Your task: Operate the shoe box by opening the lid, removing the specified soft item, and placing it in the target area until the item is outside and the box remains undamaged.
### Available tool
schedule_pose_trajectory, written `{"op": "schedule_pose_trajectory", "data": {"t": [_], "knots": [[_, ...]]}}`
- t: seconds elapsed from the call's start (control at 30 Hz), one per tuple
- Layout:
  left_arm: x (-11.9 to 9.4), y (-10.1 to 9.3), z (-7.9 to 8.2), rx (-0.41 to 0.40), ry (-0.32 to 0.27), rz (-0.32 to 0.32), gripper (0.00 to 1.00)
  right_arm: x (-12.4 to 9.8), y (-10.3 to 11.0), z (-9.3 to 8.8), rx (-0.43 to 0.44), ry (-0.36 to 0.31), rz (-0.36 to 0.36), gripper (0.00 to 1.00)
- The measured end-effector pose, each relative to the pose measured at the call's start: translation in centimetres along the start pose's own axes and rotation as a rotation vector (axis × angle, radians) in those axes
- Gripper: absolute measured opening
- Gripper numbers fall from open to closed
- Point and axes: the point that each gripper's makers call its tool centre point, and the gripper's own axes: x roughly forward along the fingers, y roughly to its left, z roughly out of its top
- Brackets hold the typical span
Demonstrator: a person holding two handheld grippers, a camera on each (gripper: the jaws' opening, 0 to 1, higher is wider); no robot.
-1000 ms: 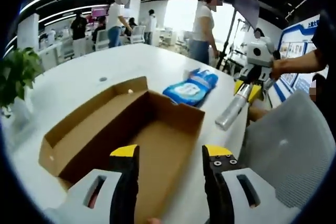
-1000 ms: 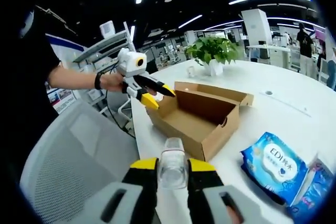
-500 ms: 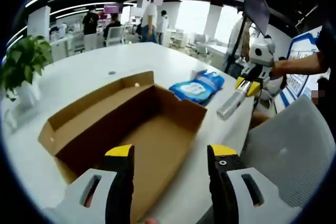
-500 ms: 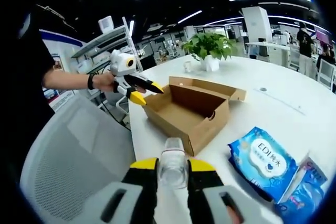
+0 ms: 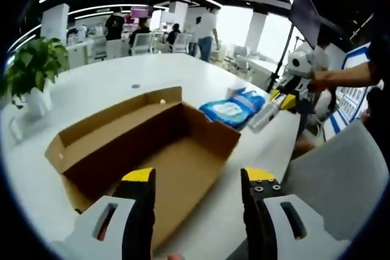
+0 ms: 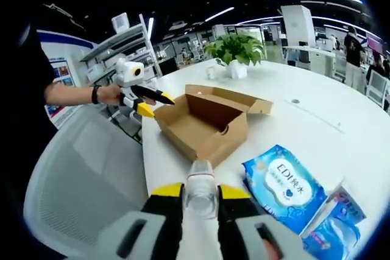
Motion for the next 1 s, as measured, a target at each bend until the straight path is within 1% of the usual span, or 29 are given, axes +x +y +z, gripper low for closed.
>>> {"op": "schedule_pose_trajectory", "data": {"t": [0.17,0.27,0.37,0.53,0.77,1.0], "knots": [[0.1,0.1,0.1,-0.011,-0.006,0.009,0.58,-0.5,-1.3,0.1,0.001,0.009,-0.007,0.16],[0.1,0.1,0.2,-0.015,-0.006,0.014,0.58,-1.1,-2.9,0.3,0.0,0.012,-0.016,0.16],[0.2,0.2,0.2,-0.018,-0.006,0.018,0.58,-1.3,-3.6,0.4,-0.006,0.022,-0.024,0.16],[0.3,0.1,0.0,-0.019,-0.001,0.024,0.58,-1.9,-5.3,0.6,-0.02,0.041,-0.043,0.16],[0.3,0.1,-0.6,-0.029,0.007,0.027,0.57,-2.0,-6.9,1.0,-0.048,0.074,-0.046,0.16],[0.1,0.2,-0.8,-0.034,0.011,0.033,0.57,-2.2,-8.5,1.5,-0.074,0.106,-0.059,0.16]]}}
